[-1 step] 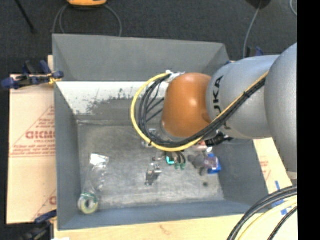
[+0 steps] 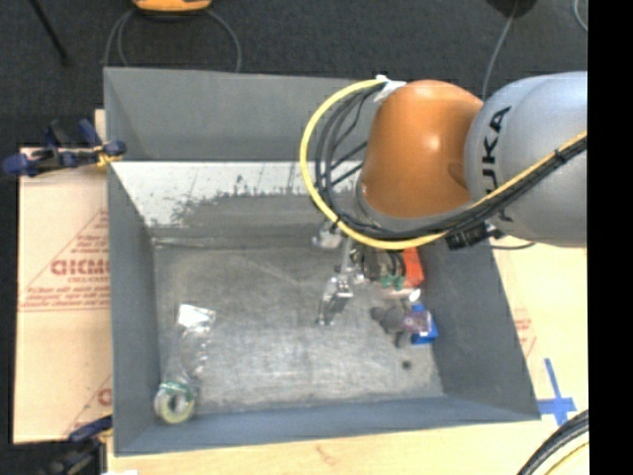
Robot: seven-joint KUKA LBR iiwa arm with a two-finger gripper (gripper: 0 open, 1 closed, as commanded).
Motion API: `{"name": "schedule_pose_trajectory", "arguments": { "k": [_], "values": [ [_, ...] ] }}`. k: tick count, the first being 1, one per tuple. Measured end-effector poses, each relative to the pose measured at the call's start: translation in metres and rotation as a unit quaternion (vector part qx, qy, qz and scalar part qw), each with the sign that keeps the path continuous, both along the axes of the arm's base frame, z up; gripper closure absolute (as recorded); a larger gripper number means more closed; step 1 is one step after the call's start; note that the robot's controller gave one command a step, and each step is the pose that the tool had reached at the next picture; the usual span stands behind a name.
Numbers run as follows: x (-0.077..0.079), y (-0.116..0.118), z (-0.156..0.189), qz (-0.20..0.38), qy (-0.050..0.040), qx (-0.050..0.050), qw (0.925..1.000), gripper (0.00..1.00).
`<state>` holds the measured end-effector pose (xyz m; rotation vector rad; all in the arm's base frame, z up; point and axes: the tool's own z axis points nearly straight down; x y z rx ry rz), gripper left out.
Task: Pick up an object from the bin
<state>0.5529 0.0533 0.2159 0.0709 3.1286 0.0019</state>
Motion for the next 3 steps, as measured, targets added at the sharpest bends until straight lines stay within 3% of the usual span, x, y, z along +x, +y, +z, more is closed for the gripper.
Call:
{"name": "schedule_pose_trajectory", "arguments": {
  "k": [1,2,3],
  "values": [
    [0.023,-0.134,-0.092,0.154,0.0061,-0.003,0.9880,0.00],
    [0.012,-0.197,-0.132,0.127,0.0039,-0.001,0.9919,0.00],
    [0.012,-0.198,-0.132,0.125,0.0034,0.000,0.9922,1.00]
  ]
}}
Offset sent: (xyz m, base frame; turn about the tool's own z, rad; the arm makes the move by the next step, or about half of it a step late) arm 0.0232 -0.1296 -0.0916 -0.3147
